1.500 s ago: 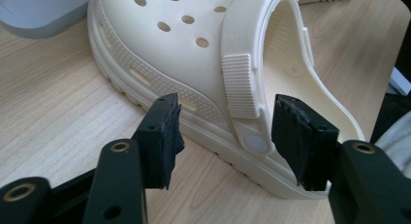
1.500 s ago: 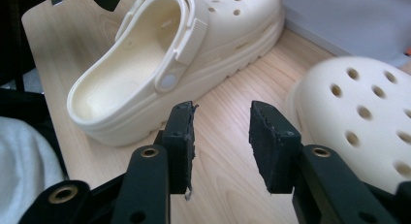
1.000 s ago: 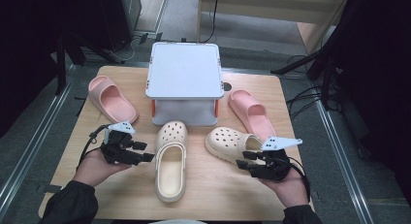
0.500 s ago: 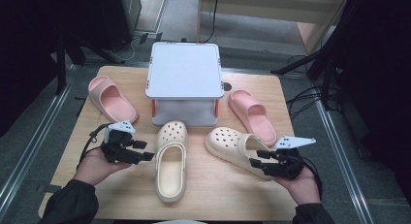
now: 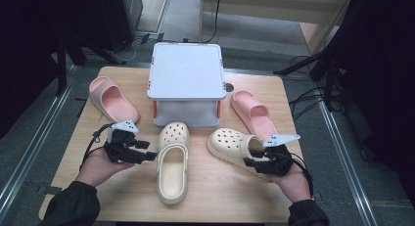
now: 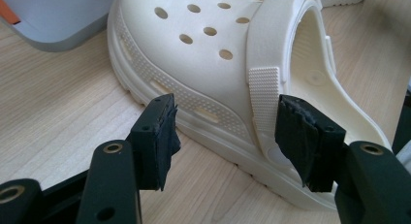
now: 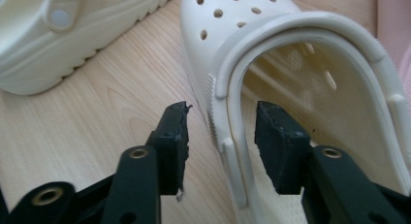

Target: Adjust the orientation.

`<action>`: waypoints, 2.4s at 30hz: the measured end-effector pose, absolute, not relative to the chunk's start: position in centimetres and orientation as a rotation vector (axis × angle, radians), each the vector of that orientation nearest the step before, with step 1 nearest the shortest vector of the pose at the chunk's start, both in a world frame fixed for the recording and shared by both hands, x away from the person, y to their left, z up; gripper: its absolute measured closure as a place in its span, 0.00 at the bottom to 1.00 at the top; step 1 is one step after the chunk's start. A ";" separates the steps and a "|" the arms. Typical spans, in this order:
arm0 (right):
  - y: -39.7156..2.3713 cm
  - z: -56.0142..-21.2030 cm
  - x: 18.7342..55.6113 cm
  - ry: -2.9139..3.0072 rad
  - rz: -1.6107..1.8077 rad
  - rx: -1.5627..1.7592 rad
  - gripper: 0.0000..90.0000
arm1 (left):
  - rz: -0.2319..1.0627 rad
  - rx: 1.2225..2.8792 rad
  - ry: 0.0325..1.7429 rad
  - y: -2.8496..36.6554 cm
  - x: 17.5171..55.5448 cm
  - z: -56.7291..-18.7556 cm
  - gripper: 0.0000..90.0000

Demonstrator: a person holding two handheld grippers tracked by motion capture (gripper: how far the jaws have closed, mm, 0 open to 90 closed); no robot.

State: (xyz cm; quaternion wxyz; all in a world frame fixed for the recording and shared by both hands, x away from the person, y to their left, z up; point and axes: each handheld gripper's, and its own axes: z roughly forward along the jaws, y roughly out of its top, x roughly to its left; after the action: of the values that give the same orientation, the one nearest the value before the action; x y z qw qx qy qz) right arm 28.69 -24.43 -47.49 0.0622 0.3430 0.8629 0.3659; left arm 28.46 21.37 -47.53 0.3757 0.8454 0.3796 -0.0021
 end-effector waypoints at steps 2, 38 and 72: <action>-24.2 -47.8 29.0 2.621 1.079 1.029 0.70 | -0.008 2.172 0.970 21.2 28.5 -47.6 0.44; -14.0 -47.2 27.5 2.489 1.096 1.288 0.86 | 0.025 2.196 0.938 20.1 28.1 -47.1 0.74; -19.4 -45.1 28.4 2.432 1.264 1.239 0.95 | 0.011 2.162 1.013 21.0 29.2 -47.8 0.80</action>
State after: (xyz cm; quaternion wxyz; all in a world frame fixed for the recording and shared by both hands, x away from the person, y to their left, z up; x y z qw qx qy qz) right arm 28.44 -19.44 -45.07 0.0669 0.4110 0.8066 0.4195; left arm 29.22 21.00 -47.85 0.3680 0.8420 0.3945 0.0044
